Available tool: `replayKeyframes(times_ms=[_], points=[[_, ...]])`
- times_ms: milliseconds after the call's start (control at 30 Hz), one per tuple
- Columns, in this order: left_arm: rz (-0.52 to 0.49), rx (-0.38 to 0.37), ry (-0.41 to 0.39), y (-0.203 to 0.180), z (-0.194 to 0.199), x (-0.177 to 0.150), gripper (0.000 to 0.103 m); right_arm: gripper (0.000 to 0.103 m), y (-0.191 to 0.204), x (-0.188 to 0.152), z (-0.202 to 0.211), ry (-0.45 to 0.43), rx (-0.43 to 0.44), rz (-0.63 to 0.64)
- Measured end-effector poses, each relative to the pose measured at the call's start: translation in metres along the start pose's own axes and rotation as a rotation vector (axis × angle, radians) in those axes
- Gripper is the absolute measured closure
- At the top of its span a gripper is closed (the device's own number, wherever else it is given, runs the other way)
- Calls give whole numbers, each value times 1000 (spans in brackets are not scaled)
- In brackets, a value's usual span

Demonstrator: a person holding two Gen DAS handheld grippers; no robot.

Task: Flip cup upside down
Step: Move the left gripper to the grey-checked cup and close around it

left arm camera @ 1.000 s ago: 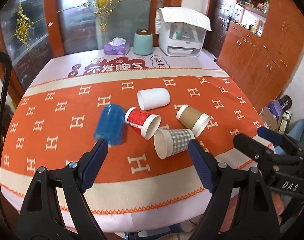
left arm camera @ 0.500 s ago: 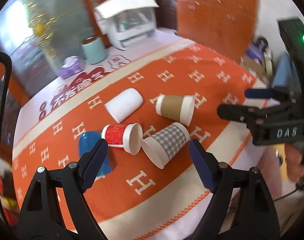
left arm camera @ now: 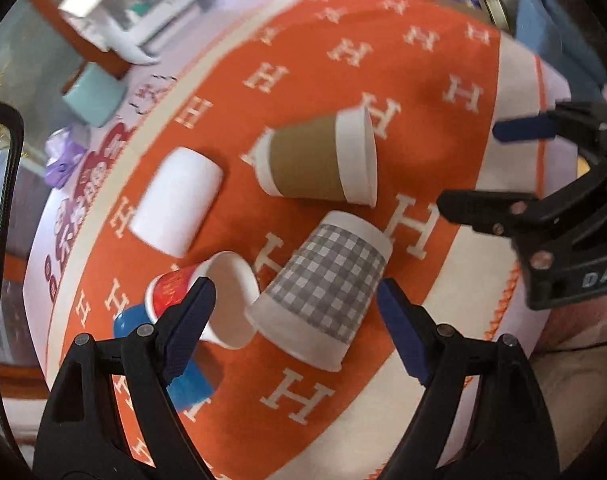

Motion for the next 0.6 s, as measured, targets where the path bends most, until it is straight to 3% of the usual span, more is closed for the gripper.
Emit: replayKeyframes(times_ms=[167, 367, 433, 600], points=[[-106, -17, 95, -16, -30, 9, 22, 6, -10, 2, -11, 23, -4, -23], [-159, -13, 173, -28, -53, 15, 24, 6, -19, 2, -21, 44, 1, -46], [-163, -17, 203, -31, -59, 15, 36, 6, -20, 2, -22, 46, 2, -49], [-86, -32, 244, -25, -61, 16, 38, 6, -23, 1, -20, 42, 3, -57]])
Point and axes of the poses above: each gripper's, at about its wrist camera, not at the fingertips, and z roughly against the way its jaws point, y to its left, x to its top, the point moved 1 cm from there along -z, roughly the way its jaws point, and after that the axes turned 11 degrees about x, right-handed, at the moved point
